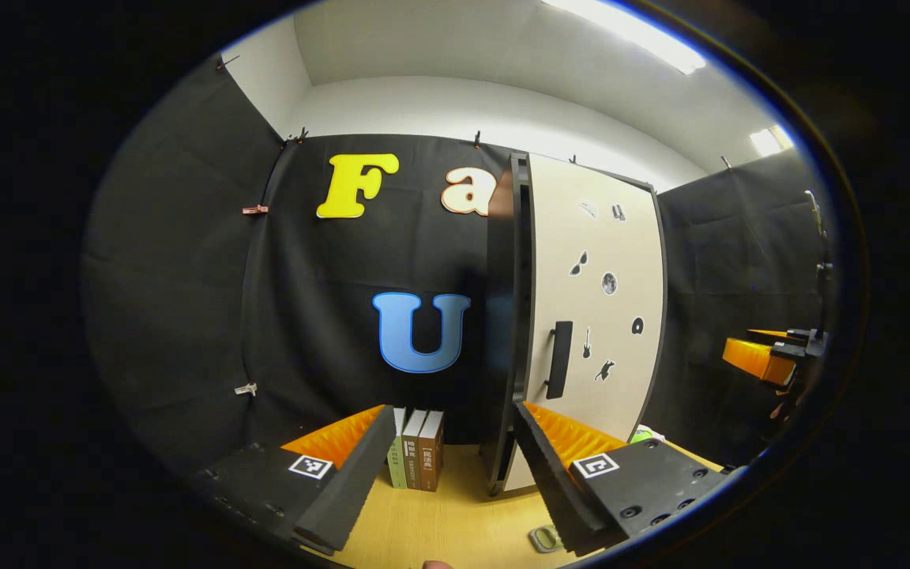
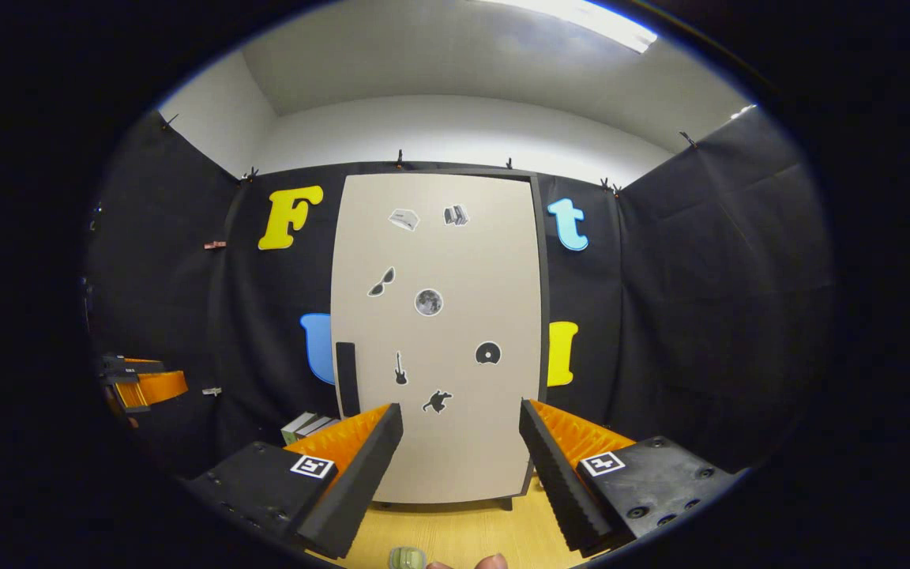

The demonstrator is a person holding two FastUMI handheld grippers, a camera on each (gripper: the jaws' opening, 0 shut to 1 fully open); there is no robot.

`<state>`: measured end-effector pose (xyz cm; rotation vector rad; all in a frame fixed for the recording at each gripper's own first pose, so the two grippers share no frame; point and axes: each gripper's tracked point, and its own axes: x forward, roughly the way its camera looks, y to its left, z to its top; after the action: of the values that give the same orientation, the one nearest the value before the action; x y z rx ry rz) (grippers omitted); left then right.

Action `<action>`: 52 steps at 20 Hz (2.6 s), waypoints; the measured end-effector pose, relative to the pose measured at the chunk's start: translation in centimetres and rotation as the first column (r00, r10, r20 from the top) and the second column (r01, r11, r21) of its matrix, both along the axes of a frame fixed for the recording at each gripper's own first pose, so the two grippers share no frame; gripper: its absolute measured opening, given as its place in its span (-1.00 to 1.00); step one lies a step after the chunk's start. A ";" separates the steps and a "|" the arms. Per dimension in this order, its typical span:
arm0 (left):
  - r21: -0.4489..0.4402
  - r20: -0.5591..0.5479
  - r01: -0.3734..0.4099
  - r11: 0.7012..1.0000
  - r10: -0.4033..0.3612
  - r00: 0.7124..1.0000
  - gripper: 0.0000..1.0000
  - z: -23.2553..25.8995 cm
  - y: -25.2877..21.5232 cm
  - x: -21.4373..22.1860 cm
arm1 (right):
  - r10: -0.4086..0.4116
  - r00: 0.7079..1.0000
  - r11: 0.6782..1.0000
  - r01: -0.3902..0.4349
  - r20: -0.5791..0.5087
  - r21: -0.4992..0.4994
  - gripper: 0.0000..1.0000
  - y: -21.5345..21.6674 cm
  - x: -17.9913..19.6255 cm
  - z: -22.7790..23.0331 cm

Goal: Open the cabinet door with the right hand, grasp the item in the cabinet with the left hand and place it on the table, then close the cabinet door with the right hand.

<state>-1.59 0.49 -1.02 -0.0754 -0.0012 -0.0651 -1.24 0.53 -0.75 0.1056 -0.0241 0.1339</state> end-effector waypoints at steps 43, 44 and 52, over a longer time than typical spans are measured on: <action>0.022 0.015 0.008 1.000 -0.008 1.000 0.89 0.2 -2.3 -1.4 | 0.018 0.999 0.999 -0.019 0.034 0.027 0.94 1.5 -2.2 0.6; 0.024 0.013 0.009 1.000 -0.009 1.000 0.89 0.2 -2.3 -1.4 | 0.024 0.999 0.999 -0.025 0.038 0.029 0.94 1.7 -2.2 0.7; 0.018 0.037 0.029 0.999 -0.030 0.999 0.89 0.7 -3.0 -1.2 | 0.044 0.998 0.999 -0.045 0.050 0.029 0.94 3.8 -1.4 1.1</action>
<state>-2.81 -2.49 -0.31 -0.0567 -0.0364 -0.0961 -2.65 4.31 0.39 0.1326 -0.0730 0.1807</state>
